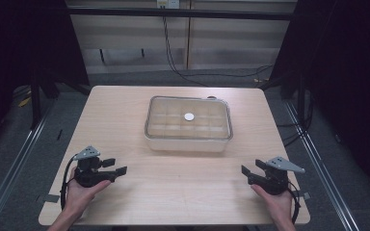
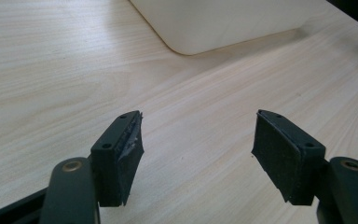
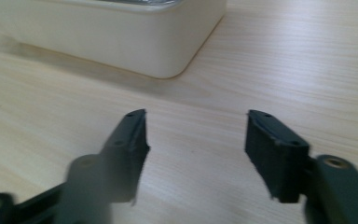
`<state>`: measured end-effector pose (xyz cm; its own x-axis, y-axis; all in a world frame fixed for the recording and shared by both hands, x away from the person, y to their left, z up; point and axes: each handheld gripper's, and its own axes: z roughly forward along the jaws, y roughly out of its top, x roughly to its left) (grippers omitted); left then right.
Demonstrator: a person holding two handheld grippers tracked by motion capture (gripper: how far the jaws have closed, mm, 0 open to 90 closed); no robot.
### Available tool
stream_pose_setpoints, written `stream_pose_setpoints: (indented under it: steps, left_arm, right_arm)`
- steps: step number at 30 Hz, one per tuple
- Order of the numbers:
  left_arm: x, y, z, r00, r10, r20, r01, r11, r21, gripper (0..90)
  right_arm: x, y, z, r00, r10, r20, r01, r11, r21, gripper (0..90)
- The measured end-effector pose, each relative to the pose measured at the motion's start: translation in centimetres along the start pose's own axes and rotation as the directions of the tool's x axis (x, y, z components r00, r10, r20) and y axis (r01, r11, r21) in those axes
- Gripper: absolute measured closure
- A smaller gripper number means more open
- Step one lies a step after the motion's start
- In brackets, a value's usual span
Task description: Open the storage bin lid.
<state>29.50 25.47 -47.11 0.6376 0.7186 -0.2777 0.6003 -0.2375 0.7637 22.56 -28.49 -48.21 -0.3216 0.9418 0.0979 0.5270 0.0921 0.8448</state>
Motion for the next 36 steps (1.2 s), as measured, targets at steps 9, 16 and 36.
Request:
stream_pose_setpoints:
  steps: [9, 16, 36]
  left_arm:
    - [-0.2, 0.3, 0.6, 0.9998, 0.003, 0.017, -0.003, 1.0, 0.007, 31.9]
    - [-0.4, 0.5, 0.7, 0.9993, 0.025, 0.026, -0.025, 0.9996, 0.01, 32.1]
    - [-0.9, 3.0, 1.8, 0.9954, 0.088, 0.039, -0.089, 0.9959, 0.02, 35.3]
  right_arm:
    - [0.1, 0.1, -0.6, 0.9962, 0.031, -0.081, -0.032, 0.999, -0.002, 39.3]
    - [0.2, 0.6, -1.1, 0.9932, 0.035, -0.111, -0.033, 0.999, 0.017, 35.2]
    - [0.7, 3.8, -0.2, 0.9829, 0.017, -0.183, -0.002, 0.997, 0.079, 30.2]
